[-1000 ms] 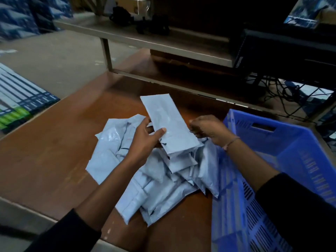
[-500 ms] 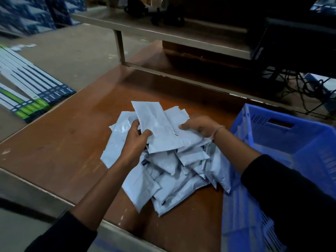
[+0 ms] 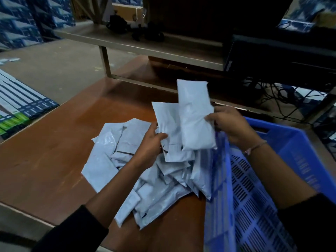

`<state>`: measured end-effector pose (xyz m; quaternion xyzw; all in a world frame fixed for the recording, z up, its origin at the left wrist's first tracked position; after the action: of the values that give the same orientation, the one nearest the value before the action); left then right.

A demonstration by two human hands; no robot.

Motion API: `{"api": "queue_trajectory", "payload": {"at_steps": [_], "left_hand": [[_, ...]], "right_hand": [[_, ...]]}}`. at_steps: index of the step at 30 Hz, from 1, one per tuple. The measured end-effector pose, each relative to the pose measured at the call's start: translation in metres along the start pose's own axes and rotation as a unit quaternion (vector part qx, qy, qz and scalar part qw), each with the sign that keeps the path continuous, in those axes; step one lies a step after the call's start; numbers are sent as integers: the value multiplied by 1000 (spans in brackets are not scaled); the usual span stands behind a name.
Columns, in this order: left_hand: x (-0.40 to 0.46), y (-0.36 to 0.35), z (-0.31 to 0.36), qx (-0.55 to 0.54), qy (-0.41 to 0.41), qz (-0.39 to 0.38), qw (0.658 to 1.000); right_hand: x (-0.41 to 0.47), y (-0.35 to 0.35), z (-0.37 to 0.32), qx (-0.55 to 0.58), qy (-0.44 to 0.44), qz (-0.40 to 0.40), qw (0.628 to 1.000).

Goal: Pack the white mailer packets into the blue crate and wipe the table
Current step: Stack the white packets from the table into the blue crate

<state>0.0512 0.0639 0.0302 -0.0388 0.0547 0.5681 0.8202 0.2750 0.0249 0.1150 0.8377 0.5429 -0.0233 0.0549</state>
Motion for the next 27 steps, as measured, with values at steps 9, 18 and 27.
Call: {"api": "queue_trajectory", "payload": {"at_steps": [9, 18, 27], "left_hand": [[1, -58, 23, 43, -84, -93, 991], [19, -97, 103, 506, -331, -97, 790], [17, -198, 146, 682, -447, -166, 554]], "right_hand": [[-26, 29, 26, -31, 6, 8, 999], [-37, 105, -5, -275, 256, 169, 911], [-55, 174, -29, -473, 378, 99, 789]]}}
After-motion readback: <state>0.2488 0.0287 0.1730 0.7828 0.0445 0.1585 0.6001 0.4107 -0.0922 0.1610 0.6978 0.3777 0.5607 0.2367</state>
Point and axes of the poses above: each hand's wrist, its own x-axis towards the middle knuckle, its own y-axis out of the back of the hand, z = x × y, the point moved 4 cm from there along x, towards the middle knuckle, and after that the axes turned 15 degrees about x, right-handed, at the moved point
